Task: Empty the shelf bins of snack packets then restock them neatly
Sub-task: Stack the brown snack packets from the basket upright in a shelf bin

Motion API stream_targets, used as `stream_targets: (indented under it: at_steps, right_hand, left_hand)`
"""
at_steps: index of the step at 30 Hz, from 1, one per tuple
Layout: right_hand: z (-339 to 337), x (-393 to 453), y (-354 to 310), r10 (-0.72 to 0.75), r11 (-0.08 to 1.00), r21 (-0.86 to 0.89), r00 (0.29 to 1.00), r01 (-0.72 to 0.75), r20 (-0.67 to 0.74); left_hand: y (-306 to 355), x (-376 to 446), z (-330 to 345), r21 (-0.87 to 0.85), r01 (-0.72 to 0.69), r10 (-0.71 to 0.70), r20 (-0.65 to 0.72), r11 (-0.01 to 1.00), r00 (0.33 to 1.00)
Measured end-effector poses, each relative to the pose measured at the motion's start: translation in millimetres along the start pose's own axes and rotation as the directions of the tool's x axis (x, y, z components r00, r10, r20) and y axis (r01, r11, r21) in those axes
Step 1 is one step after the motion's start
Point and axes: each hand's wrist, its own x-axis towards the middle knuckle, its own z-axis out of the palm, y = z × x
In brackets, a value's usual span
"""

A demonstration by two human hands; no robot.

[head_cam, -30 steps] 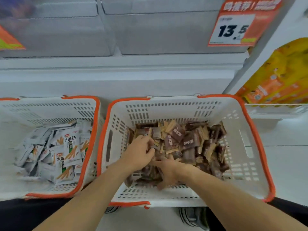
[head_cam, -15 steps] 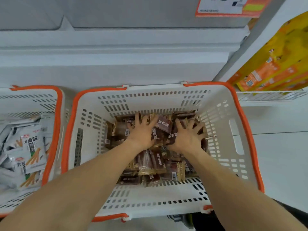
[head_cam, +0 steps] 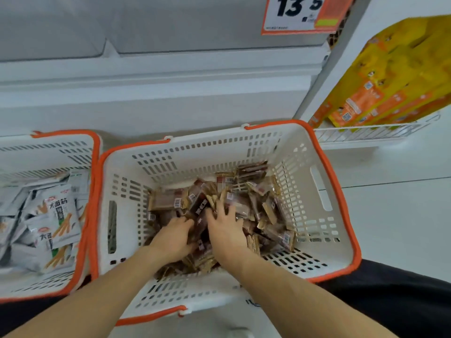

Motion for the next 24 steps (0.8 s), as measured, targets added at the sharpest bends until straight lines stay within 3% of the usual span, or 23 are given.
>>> stream_targets:
  at_steps: [3, 6, 8, 10, 13, 15, 18, 21, 24]
  right_hand:
    - [0.0, -6.2, -0.7, -0.123, 0.980, 0.175, 0.981, 0.096, 0.149]
    - [-26.3, -6.1, 18.9, -0.248, 0.922, 0.353, 0.942, 0.158, 0.227]
    - [-44.3, -2.8, 41.9, -0.189, 0.912, 0.387, 0.976, 0.135, 0.104]
    - [-49.7, 0.1, 67.1, -0.035, 0.951, 0.309, 0.999, 0.027, 0.021]
    - [-32.0, -5.9, 87.4, 0.145, 0.954, 0.232, 0.970, -0.190, 0.197]
    - [-14.3, -9.3, 85.0, 0.150, 0.957, 0.202, 0.953, -0.206, 0.263]
    - [-1.4, -3.4, 73.4, 0.126, 0.985, 0.091, 0.977, -0.144, 0.172]
    - [-6.8, 3.4, 66.1, 0.116, 0.989, 0.072, 0.983, -0.127, 0.143]
    - [-11.5, 9.5, 58.8, 0.186, 0.965, 0.160, 0.971, -0.210, 0.153]
  left_hand:
    - [4.2, -14.2, -3.4, -0.198, -0.071, 0.080, 0.036, 0.978, 0.996]
    - [6.3, -17.3, -13.3, -0.220, -0.064, 0.083, 0.079, 0.973, 0.993]
    - [2.7, -16.8, -12.0, -0.226, 0.002, -0.009, -0.029, 0.974, 1.000]
    - [5.8, -18.1, -9.9, -0.232, 0.039, -0.068, -0.116, 0.972, 0.991]
    - [14.1, -16.8, -4.5, -0.348, -0.020, -0.012, -0.090, 0.937, 0.996]
    - [16.8, -14.3, 0.1, -0.281, -0.044, 0.016, -0.103, 0.959, 0.995]
    - [24.3, -12.9, 6.3, -0.202, -0.004, -0.020, -0.115, 0.979, 0.993]
    - [28.4, -14.9, 3.6, -0.314, 0.018, -0.045, -0.080, 0.949, 0.996]
    - [23.0, -20.5, -14.8, -0.504, 0.041, -0.112, -0.110, 0.862, 0.988]
